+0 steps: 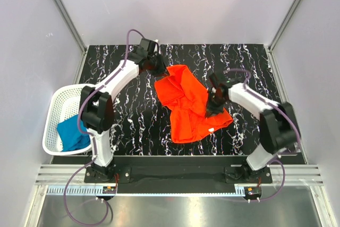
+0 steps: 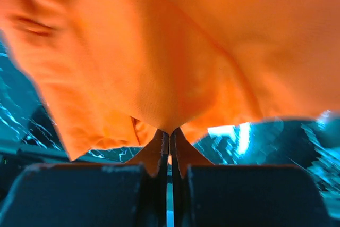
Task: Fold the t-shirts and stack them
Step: Flatten the tshirt out
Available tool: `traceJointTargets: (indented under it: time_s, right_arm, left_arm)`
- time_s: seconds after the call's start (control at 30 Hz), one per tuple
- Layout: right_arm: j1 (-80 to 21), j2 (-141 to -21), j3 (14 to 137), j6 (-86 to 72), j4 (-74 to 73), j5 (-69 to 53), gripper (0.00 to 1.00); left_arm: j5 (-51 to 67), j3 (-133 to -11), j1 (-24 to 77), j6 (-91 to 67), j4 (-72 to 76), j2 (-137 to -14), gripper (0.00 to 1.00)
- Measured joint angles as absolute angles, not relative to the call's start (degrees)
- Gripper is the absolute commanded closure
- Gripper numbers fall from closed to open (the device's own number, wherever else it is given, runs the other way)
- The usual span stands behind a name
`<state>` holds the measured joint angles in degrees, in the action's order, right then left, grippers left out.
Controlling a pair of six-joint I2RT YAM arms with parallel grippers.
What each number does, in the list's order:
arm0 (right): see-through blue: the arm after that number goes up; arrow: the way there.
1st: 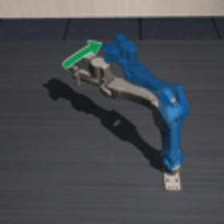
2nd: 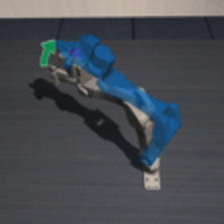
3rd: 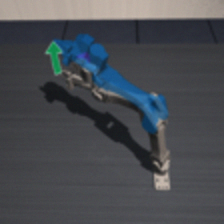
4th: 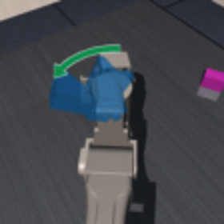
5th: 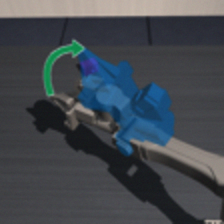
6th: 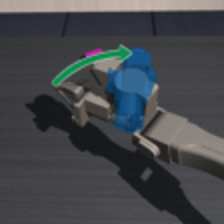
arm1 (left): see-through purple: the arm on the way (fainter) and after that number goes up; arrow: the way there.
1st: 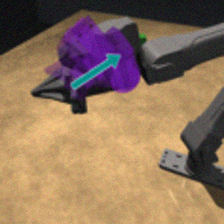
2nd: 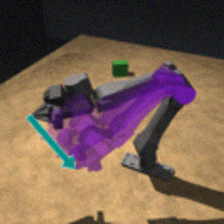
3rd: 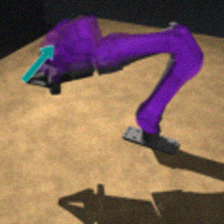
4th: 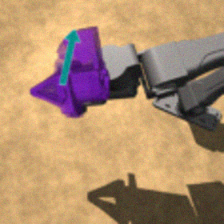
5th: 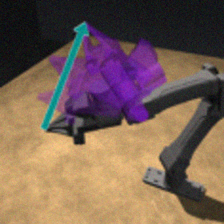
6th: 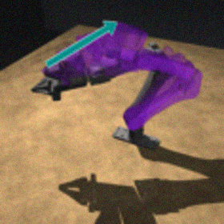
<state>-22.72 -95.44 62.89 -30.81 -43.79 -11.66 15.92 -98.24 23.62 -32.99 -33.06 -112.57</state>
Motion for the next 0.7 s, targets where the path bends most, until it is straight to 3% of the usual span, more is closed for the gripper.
traceJointTargets:
  time_s: [0.2,0.4,0.7]
  right_arm:
    - [-19.9,-79.8,77.8,-28.6,-53.0,2.3,1.0]
    - [-16.4,-74.0,100.8,-24.3,-60.0,11.8,1.0]
    - [-16.5,-64.5,118.4,-18.2,-64.2,11.9,1.0]
  left_arm:
    - [16.3,-96.9,20.8,-33.1,-33.9,-103.5,1.0]
    - [16.4,-96.9,17.5,-32.5,-35.0,-91.9,1.0]
    - [19.0,-94.9,15.8,-30.7,-37.0,-70.9,1.0]
